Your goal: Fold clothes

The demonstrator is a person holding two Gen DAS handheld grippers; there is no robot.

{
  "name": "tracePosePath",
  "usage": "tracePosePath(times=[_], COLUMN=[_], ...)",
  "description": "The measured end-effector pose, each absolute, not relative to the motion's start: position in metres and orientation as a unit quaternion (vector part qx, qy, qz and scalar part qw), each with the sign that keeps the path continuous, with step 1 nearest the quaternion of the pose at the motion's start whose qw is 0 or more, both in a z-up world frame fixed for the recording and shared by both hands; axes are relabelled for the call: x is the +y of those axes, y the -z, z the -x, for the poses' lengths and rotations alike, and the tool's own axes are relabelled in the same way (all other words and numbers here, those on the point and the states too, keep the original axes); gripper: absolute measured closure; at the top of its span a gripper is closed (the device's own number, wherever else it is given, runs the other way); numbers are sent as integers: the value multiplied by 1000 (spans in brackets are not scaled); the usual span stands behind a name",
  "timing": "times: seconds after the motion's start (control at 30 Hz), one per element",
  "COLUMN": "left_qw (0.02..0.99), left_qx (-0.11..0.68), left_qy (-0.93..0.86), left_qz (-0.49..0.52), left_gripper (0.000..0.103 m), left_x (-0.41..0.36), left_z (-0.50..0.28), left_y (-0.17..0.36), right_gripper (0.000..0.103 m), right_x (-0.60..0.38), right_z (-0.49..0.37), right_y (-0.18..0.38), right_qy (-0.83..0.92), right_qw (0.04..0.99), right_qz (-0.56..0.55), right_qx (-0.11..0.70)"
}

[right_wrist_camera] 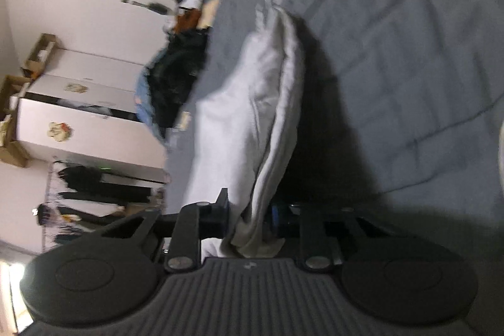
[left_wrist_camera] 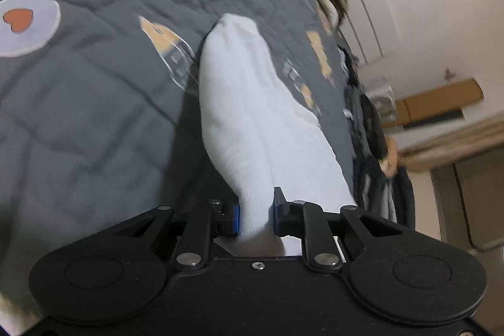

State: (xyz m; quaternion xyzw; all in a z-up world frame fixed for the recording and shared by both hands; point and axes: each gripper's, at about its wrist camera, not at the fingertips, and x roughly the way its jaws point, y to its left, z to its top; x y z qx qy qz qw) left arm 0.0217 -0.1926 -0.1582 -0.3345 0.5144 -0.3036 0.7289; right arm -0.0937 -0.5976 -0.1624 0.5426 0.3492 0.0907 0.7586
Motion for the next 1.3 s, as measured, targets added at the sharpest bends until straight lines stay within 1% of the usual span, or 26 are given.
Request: tracePosePath(times=[0.07,0.13,0.17,0.2,0.23,0.3,0.37,0.43,0.5,0.67,0.8,0.97,1.13,1.17,1.2,1.27,1.3], left_qw=[724,731,735,745,755,772,786,793,799,789,775,758,746,743,740,737,737], left_qx=[531,555,566,569,564,549,530,514,498,482,499,510,496,495,496,497,497], left_qy=[319,315,311,297,286,277,275,288,302,349,344,345,383,389,392,400,403], left_qz=[302,241,207,184,172,161,157,153,147,153,179,216,227,229,228,223,218], left_gripper=[83,72,62,58,58,49,46,44,39,39,39,40,41,42,48,55,55], left_x=[-202,-213,-219,-220,-218,-212,-205,-203,-202,-215,-225,-229,-250,-255,-260,-269,-273], left_z=[-1,15,22,27,29,27,20,5,-12,-59,-92,-122,-140,-143,-144,-144,-142], left_y=[156,157,157,157,155,149,140,133,126,126,156,197,207,210,213,216,216], right_gripper=[80,80,80,80,80,78,76,74,68,59,55,54,53,50,49,49,48], right_x=[-605,-611,-612,-612,-612,-611,-607,-604,-602,-600,-592,-596,-599,-599,-599,-600,-600], right_z=[112,132,140,149,156,171,178,181,182,183,180,184,181,179,177,174,172], right_y=[149,139,138,139,145,159,169,175,178,184,183,187,200,201,202,205,205], right_qy=[-92,-86,-79,-69,-58,-33,-18,-12,-7,-6,6,4,-1,-2,-3,-4,-5], right_qw=[760,763,767,769,769,768,778,786,789,790,796,796,787,786,785,782,782], right_qz=[-540,-530,-519,-507,-499,-484,-460,-452,-454,-467,-454,-454,-466,-465,-465,-464,-463], right_qx=[350,359,370,384,396,419,428,421,413,398,400,400,404,407,410,415,417])
